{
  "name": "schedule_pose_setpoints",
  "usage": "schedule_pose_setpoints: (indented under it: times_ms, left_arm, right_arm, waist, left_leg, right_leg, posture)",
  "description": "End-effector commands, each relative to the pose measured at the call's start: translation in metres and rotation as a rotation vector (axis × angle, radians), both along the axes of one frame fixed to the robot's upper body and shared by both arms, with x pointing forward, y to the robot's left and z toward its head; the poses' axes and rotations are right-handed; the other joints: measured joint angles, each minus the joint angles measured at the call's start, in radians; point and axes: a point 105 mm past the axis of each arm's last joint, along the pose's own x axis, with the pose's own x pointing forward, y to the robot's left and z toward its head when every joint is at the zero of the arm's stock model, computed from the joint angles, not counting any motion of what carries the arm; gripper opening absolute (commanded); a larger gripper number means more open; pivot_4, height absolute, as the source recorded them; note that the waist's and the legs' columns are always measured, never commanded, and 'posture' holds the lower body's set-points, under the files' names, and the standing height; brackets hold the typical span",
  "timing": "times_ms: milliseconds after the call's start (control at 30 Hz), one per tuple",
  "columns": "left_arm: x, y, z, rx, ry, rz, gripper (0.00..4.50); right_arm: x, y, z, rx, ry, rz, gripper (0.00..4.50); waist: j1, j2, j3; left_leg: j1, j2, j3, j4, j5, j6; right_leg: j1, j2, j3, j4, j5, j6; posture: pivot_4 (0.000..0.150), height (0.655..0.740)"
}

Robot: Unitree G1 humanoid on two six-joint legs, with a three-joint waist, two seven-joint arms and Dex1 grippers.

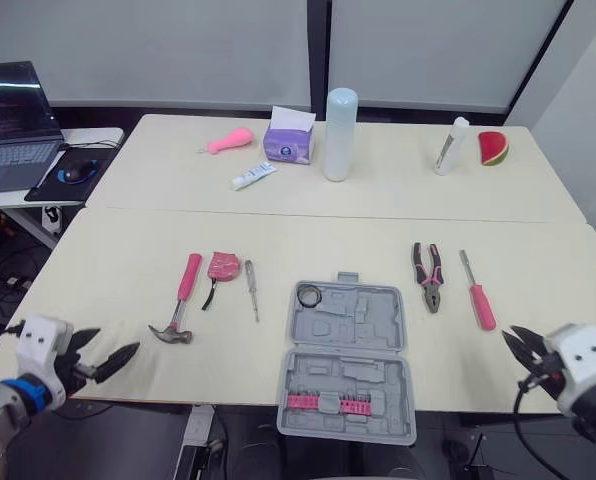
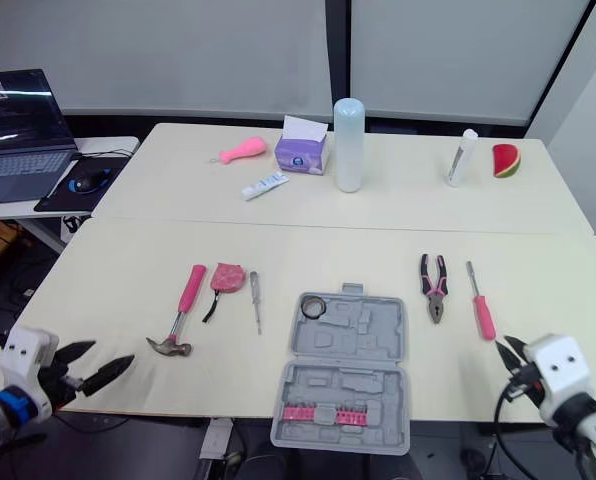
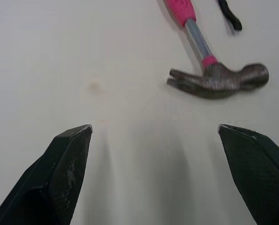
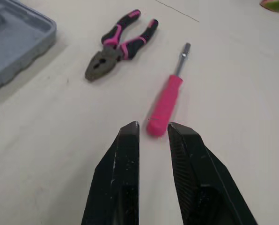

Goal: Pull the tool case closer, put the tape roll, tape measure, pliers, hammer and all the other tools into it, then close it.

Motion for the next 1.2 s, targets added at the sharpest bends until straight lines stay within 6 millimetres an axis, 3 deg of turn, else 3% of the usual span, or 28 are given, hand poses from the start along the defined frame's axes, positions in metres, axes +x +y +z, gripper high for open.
schedule_pose_setpoints:
  times_ms: [33, 167, 267, 367, 533, 667, 833, 1067, 1200]
  left_arm:
    - [-0.005, 0.0, 0.012, 0.008, -0.054, 0.004, 4.5]
    - [-0.01, -0.004, 0.009, 0.007, -0.051, 0.014, 4.5]
    - [-0.01, -0.005, 0.011, 0.009, -0.053, 0.016, 4.5]
    - [-0.01, -0.006, 0.013, 0.011, -0.057, 0.02, 4.5]
    - [-0.004, -0.019, 0.021, 0.0, -0.077, 0.0, 4.5]
    - [0.016, -0.057, 0.033, -0.097, -0.135, -0.002, 4.5]
    - [0.038, -0.084, 0.037, -0.136, -0.143, 0.053, 4.5]
    - [0.072, -0.107, 0.041, -0.123, -0.147, 0.114, 4.5]
    - [0.086, -0.117, 0.037, -0.118, -0.13, 0.116, 3.98]
  right_arm:
    - [-0.008, 0.0, 0.003, 0.022, -0.02, 0.016, 1.91]
    - [-0.013, 0.003, -0.004, 0.023, 0.011, 0.042, 2.83]
    - [-0.012, 0.005, -0.003, 0.013, 0.013, 0.06, 3.45]
    - [-0.008, 0.005, 0.001, -0.001, 0.008, 0.073, 4.47]
    - [-0.001, 0.024, 0.021, -0.021, -0.003, 0.19, 4.49]
    - [0.007, 0.09, 0.06, -0.016, 0.003, 0.547, 4.49]
    - [0.017, 0.139, 0.083, 0.042, 0.036, 0.759, 4.49]
    - [0.031, 0.163, 0.092, 0.094, 0.058, 0.834, 4.49]
    - [0.032, 0.166, 0.086, 0.09, 0.071, 0.861, 4.5]
  waist:
    - [0.001, 0.0, 0.0]
    - [0.001, 0.0, -0.001]
    - [0.002, 0.0, 0.0]
    - [0.001, 0.0, -0.001]
    - [0.002, -0.001, -0.001]
    - [0.001, 0.0, -0.001]
    - [0.011, -0.003, -0.003]
    - [0.032, -0.005, -0.004]
    - [0.041, -0.005, -0.004]
  left_leg:
    - [0.0, 0.0, 0.0, 0.0, 0.0, 0.0]
    - [0.002, 0.0, -0.001, 0.0, 0.0, 0.0]
    - [0.013, 0.0, 0.0, -0.004, -0.001, 0.0]
    - [0.019, -0.001, 0.001, -0.009, -0.001, 0.0]
    - [0.019, -0.001, 0.002, -0.011, -0.001, 0.0]
    - [0.019, -0.001, 0.003, -0.011, 0.0, 0.0]
    - [0.019, 0.0, -0.001, -0.012, 0.0, -0.001]
    - [0.016, -0.002, -0.003, -0.011, 0.0, -0.001]
    - [0.014, -0.002, -0.002, -0.011, 0.001, -0.003]
  right_leg:
    - [0.0, 0.0, 0.0, 0.0, 0.0, 0.0]
    - [0.004, 0.0, 0.0, -0.002, 0.0, 0.0]
    - [0.014, 0.0, 0.0, -0.006, 0.0, 0.0]
    - [0.018, -0.001, 0.001, -0.008, 0.0, 0.0]
    - [0.019, -0.001, 0.002, -0.009, 0.0, 0.0]
    - [0.019, -0.001, 0.003, -0.009, 0.0, 0.0]
    - [0.022, 0.001, 0.001, -0.014, 0.0, 0.0]
    - [0.025, 0.001, 0.0, -0.021, 0.0, 0.0]
    - [0.025, 0.0, 0.0, -0.023, 0.0, 0.0]
  posture:
    - [0.15, 0.7161]
    - [0.15, 0.7161]
    - [0.15, 0.7161]
    - [0.15, 0.7161]
    - [0.15, 0.7161]
    - [0.15, 0.7161]
    - [0.15, 0.7161]
    - [0.15, 0.7161]
    - [0.15, 0.7161]
